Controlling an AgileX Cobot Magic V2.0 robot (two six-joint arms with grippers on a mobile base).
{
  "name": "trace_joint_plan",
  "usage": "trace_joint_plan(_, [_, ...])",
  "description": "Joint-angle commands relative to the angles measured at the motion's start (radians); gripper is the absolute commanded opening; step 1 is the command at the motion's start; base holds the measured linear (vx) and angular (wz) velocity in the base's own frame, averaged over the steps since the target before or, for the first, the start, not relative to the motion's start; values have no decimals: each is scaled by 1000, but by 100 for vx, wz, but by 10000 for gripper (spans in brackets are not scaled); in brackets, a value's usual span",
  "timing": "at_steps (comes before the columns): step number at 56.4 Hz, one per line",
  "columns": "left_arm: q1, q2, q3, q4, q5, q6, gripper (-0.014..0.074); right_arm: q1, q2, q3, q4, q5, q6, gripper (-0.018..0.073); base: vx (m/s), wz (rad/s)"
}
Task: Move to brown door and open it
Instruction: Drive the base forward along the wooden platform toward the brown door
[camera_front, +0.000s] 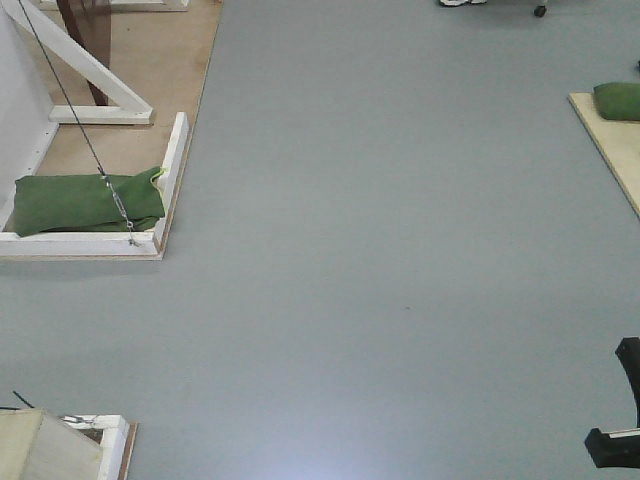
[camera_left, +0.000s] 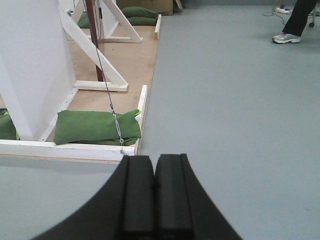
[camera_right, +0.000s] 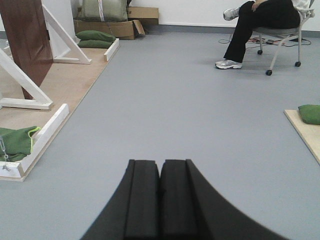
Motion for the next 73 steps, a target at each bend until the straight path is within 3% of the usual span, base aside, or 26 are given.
trace_joint_plan(1, [1,-17,-17,-5,-70,-1,-3,0,-16,4,-7,-83,-6,0,0,0])
trace_joint_plan(73, [1,-18,-17,-5,-70,-1,-3,-1,-20,5,-7,-82,-6,0,7,0])
